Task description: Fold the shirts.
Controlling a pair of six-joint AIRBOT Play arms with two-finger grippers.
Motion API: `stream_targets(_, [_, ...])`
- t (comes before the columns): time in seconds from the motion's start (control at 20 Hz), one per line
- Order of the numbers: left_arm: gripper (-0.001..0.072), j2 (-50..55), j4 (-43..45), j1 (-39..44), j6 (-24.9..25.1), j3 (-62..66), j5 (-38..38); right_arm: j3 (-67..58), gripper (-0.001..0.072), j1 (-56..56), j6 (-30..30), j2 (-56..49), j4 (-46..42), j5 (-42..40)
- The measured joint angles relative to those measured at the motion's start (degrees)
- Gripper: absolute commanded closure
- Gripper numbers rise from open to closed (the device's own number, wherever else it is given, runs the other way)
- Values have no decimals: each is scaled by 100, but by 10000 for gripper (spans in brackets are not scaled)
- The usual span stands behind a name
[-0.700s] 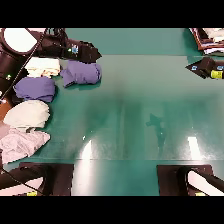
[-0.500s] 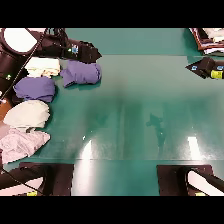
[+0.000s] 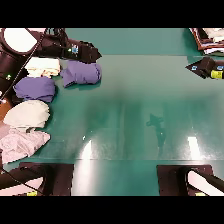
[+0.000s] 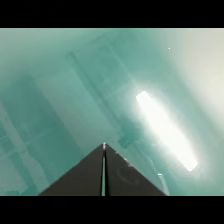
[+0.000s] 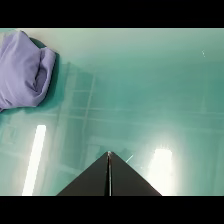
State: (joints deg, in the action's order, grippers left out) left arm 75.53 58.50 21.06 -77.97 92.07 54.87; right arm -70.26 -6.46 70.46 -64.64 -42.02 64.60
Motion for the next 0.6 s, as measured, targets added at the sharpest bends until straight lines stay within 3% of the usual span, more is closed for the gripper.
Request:
stream_targets(0.45, [662, 0, -151, 0, 22, 0, -184, 0, 697, 0, 2, 0, 31, -17])
stream_targets(0.5, [338, 0, -140, 0, 28, 0, -197, 0, 697, 0, 0, 0, 33, -15])
stream_targets(0.55, [128, 2, -55, -2, 26, 0, -238, 0, 696, 0, 0, 0, 35, -4])
stream_targets(0.6, [128, 11, 142, -2, 0, 0, -269, 0, 696, 0, 0, 0, 35, 26])
